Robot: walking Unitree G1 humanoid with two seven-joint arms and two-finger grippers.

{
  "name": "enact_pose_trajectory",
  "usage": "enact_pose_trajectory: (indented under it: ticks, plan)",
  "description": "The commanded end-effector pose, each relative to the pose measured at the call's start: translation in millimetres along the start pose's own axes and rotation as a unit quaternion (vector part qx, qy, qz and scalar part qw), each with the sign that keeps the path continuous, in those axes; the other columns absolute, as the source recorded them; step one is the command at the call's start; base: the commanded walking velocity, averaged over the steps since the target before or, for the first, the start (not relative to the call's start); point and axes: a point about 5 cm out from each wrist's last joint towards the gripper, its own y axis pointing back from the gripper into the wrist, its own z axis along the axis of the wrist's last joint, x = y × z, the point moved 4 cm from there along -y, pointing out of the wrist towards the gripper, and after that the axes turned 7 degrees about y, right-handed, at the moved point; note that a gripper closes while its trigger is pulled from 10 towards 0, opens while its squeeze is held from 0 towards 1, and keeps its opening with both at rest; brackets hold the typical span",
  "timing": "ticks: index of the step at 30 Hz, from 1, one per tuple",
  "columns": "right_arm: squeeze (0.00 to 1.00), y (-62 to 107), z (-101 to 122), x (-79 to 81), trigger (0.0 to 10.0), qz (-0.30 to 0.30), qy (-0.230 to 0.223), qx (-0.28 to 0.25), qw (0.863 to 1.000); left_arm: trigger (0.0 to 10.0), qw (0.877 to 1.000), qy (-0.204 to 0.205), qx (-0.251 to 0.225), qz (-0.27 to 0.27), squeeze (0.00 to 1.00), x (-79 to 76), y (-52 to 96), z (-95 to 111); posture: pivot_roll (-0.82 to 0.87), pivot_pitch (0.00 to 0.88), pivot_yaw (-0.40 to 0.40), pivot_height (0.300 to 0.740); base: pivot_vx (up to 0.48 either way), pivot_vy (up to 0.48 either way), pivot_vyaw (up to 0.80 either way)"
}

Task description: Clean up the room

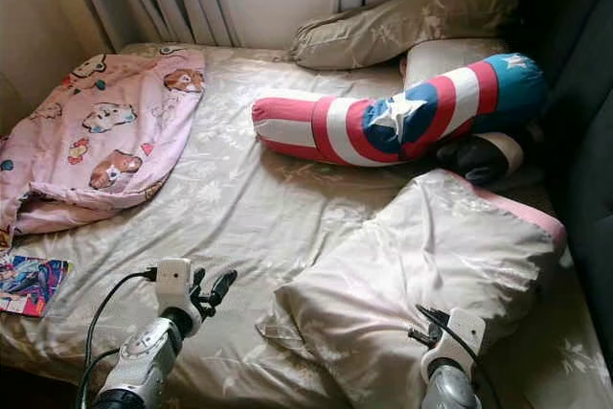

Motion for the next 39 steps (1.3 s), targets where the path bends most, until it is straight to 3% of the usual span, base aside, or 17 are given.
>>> enact_pose_trajectory:
  ticks: [1, 8, 31, 39]
  plan:
    - [0.0, -5.3, 31.4, -2.2, 10.0, -0.003, 0.021, -0.054, 0.998, 10.0, 1.0, 0.0, 0.006, 0.007, 0.0, 3.2, 0.9, -3.4, 0.01, 0.0, -0.012, 0.72, 0.0, -0.45, 0.0]
    - [0.0, -4.0, 42.0, -11.2, 10.0, -0.016, 0.005, -0.089, 0.996, 10.0, 1.0, -0.004, 0.003, 0.007, 0.0, 4.8, -0.4, -2.0, 0.0, 0.0, -0.011, 0.72, 0.0, -0.453, -0.21]
    - [0.0, -3.6, 41.4, -39.0, 10.0, -0.081, 0.013, -0.074, 0.994, 10.0, 1.0, -0.004, 0.002, 0.012, 0.0, 11.1, 1.5, -2.7, 0.0, 0.0, -0.006, 0.72, 0.0, -0.437, -0.07]
    - [0.0, -4.7, 43.5, -39.6, 10.0, -0.083, 0.028, -0.07, 0.994, 10.0, 1.0, -0.007, 0.012, 0.021, 0.0, 16.7, 3.6, -5.4, 0.01, 0.0, 0.001, 0.72, 0.0, -0.039, 0.0]
